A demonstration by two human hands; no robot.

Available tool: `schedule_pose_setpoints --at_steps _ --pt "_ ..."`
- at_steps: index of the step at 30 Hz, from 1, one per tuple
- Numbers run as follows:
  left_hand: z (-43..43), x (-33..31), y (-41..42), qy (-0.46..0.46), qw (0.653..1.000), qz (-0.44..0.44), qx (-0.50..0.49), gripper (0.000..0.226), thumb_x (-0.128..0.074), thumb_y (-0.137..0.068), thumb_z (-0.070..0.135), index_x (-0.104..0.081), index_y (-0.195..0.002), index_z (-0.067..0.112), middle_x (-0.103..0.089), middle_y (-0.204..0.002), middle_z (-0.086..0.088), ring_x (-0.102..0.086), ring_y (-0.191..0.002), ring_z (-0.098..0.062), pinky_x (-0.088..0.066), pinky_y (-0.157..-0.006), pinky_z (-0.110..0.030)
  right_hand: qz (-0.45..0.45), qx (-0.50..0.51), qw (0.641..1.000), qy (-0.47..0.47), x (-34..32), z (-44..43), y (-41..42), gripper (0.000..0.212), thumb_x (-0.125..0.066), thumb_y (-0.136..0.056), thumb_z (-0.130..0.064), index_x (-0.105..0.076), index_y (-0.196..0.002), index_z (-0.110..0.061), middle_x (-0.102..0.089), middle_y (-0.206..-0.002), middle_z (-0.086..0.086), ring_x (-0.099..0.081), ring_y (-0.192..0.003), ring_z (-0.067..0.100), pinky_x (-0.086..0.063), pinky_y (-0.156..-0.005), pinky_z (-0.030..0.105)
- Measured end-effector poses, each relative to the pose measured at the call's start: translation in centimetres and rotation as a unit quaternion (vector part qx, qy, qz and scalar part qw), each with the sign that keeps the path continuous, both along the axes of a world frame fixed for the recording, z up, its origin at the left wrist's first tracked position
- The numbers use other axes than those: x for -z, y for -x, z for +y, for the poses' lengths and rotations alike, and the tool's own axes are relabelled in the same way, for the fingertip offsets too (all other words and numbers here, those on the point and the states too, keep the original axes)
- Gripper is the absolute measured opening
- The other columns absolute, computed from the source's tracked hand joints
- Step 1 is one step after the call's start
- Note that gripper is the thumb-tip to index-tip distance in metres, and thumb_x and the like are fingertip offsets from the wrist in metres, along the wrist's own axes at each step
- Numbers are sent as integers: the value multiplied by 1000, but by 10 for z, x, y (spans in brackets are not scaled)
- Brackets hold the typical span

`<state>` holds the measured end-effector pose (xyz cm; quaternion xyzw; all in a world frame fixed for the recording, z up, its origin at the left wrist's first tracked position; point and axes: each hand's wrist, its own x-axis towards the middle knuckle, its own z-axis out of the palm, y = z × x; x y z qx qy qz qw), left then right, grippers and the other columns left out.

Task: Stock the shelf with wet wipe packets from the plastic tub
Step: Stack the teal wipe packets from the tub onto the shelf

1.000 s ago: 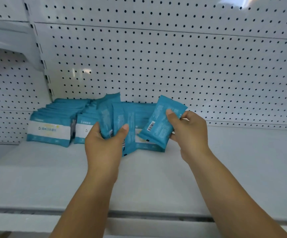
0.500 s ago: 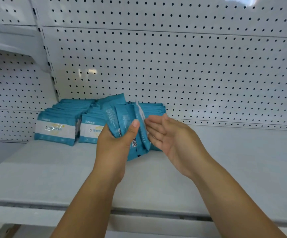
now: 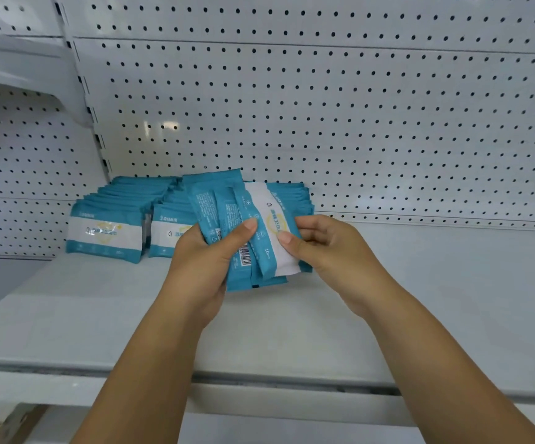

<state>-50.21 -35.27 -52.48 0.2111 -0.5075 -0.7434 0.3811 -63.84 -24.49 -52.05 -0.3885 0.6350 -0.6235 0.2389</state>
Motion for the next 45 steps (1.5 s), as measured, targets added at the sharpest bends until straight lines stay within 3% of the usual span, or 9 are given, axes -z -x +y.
schedule_pose_setpoints --at_steps 6,11,17,24,29,36,39,42,45 --pt "-3 4 2 7 1000 -3 4 42 -74 -82 18 -67 -123 15 -76 -113 -3 -74 -103 -21 -62 -84 -38 -69 62 995 31 4 -6 -2 36 -79 -84 -13 -62 -115 -24 -74 -99 2 -73 -87 16 -59 -72 23" --pt "-2 6 2 33 998 -19 40 44 -76 -79 11 -68 -122 12 -76 -113 -5 -74 -103 -23 -62 -84 -40 -238 50 968 62 10 -12 -2 41 -80 -81 -9 -64 -118 -14 -76 -106 10 -73 -99 28 -55 -97 47" --pt "-6 5 -2 23 999 -21 26 35 -74 -84 7 -69 -118 14 -77 -108 -3 -75 -98 -22 -63 -74 -35 -228 11 971 64 7 -7 0 38 -77 -83 -8 -62 -119 -8 -76 -106 9 -74 -93 21 -58 -91 44" --pt "-20 9 -8 -28 993 5 -110 25 -75 -87 12 -70 -111 19 -79 -100 4 -76 -91 -14 -63 -74 -33 25 110 991 67 8 -4 11 25 -75 -88 -10 -71 -109 -22 -76 -102 -5 -69 -87 11 -56 -78 24" --pt "-34 19 -18 -59 968 28 -244 27 -82 -83 16 -70 -107 20 -78 -97 7 -76 -89 -12 -59 -74 -31 229 124 966 6 8 -6 18 26 -73 -89 -6 -72 -108 -23 -68 -98 -23 -57 -85 -19 -40 -75 0" --pt "-44 22 -24 -95 957 33 -271 26 -84 -81 14 -71 -101 23 -77 -98 6 -75 -86 -11 -60 -76 -33 336 98 935 -62 8 -30 15 27 -73 -89 -8 -73 -112 -21 -63 -98 -19 -56 -90 -2 -33 -79 -5" --pt "-45 23 -27 -96 960 31 -260 25 -84 -80 15 -70 -98 25 -77 -95 8 -75 -82 -8 -59 -71 -29 389 101 911 -90 14 -42 17 31 -73 -89 -9 -72 -118 -19 -62 -106 -8 -48 -103 5 -31 -87 2" --pt "-45 22 -27 -91 967 28 -238 26 -84 -81 15 -71 -100 24 -78 -94 8 -75 -83 -9 -59 -72 -31 443 129 882 -96 22 -50 19 33 -75 -85 -5 -72 -115 -17 -62 -107 -2 -48 -109 18 -38 -97 34" --pt "-45 20 -28 -83 975 26 -207 25 -82 -82 14 -72 -104 22 -79 -95 7 -76 -87 -11 -61 -73 -33 462 150 865 -123 22 -50 17 35 -75 -86 -11 -69 -118 -23 -57 -112 -6 -41 -116 17 -18 -85 27"
